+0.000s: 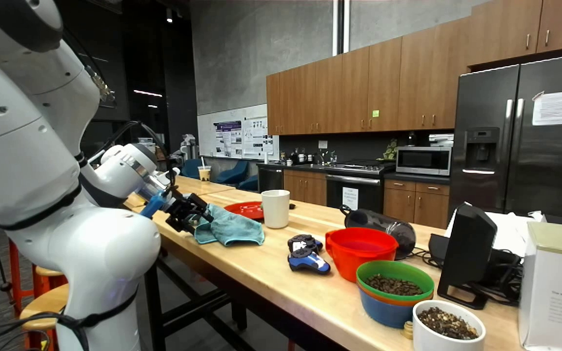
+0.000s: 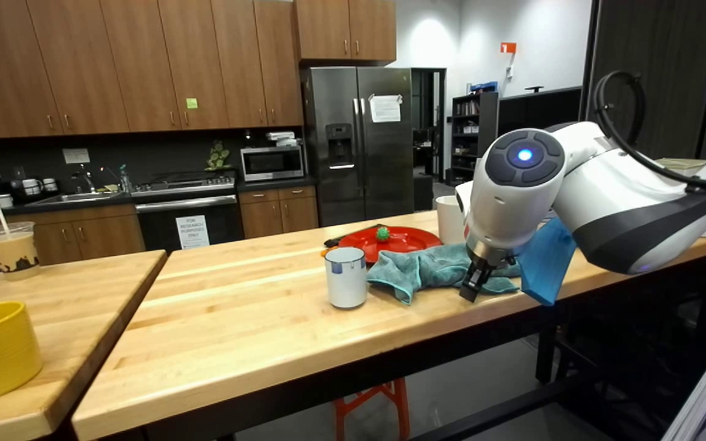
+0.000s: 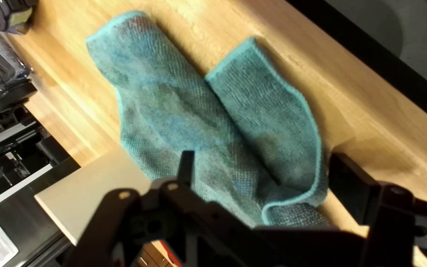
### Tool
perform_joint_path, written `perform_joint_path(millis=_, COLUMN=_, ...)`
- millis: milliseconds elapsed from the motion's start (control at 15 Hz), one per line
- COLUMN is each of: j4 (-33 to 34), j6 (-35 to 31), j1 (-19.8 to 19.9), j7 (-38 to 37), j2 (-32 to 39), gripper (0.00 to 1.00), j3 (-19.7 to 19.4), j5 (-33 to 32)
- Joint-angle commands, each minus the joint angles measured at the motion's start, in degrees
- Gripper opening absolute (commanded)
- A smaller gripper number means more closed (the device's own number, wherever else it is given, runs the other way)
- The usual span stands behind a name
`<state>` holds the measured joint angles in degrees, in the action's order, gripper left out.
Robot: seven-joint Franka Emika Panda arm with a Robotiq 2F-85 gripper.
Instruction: Wipe the table with the blue towel
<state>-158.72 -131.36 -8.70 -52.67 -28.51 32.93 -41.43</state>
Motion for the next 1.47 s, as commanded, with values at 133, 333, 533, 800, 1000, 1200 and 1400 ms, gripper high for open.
perform_joint_path(millis=133, j4=-0.7, j6=-1.3, j1=-0.5, j7=-2.1, j2=2.1, gripper=0.43, j3=-2.6, j5=-1.7)
perform_joint_path(millis=333, j4=-0.2, j6=-1.8, j1=-1.1, j7=-0.5, j2=2.4, gripper=0.18, j3=-5.2, j5=-0.2)
perform_joint_path(millis=533, j4=0.1, j6=-2.1, j1=-1.5, j7=1.3, j2=2.4, gripper=0.00, j3=-8.2, j5=1.5)
perform_joint_path(millis=800, j4=1.0, j6=-1.8, j1=-1.4, j7=4.0, j2=1.7, gripper=0.01, j3=-11.3, j5=4.4)
perform_joint_path(millis=1000, j4=2.2, j6=-0.9, j1=-0.7, j7=5.4, j2=0.9, gripper=0.01, j3=-12.4, j5=5.7)
perform_joint_path(millis=1200, j4=3.5, j6=-0.5, j1=-1.2, j7=8.3, j2=0.7, gripper=0.01, j3=-13.4, j5=8.7)
perform_joint_path(millis=1400, j4=5.1, j6=-0.1, j1=-1.5, j7=12.0, j2=-0.4, gripper=0.01, j3=-13.5, j5=12.3)
